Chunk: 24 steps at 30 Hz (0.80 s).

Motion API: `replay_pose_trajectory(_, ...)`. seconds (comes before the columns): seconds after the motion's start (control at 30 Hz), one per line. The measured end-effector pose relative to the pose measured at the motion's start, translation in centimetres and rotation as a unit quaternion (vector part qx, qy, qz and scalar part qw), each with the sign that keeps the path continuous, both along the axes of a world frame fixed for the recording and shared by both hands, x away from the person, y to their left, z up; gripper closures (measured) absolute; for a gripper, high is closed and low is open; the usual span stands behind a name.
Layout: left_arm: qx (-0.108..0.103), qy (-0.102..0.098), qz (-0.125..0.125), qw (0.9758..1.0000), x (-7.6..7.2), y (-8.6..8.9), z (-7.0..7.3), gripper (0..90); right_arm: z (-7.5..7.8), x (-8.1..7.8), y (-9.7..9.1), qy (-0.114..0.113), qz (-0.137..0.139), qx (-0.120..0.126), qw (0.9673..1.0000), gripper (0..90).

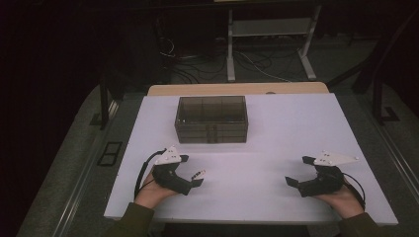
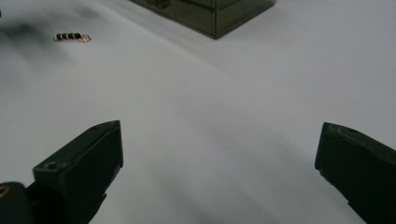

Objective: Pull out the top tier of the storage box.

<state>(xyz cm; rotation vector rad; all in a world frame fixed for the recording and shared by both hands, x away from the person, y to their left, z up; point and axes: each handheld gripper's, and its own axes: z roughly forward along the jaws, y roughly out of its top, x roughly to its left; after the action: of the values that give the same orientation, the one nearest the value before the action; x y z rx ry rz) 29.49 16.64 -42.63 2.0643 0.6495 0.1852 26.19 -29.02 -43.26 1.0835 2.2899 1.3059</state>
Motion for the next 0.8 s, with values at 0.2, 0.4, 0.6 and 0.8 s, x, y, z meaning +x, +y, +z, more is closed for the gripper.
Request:
replay_pose_trajectory(0.2,-0.002,-0.001,0.002,1.0000,0.12,0.12,0.04,0.0,0.19,-0.09,-0.08,-0.004,0.001,0.007,1.0000,0.5)
replay_pose_trajectory(0.4,-0.008,-0.001,0.002,1.0000,0.28,0.07,0.20,0.0,0.21,-0.06,-0.02,-0.005,0.003,0.009,0.9999,0.5)
replay_pose_trajectory(0.6,-0.005,-0.008,-0.003,0.9999,0.59,-0.06,0.60,0.0,0.23,-0.05,0.00,-0.005,0.001,0.010,0.9999,0.5)
replay_pose_trajectory(0.8,-0.008,-0.010,-0.001,0.9999,0.89,-0.22,0.73,0.0,0.17,-0.04,-0.13,-0.005,0.001,0.011,0.9999,0.5)
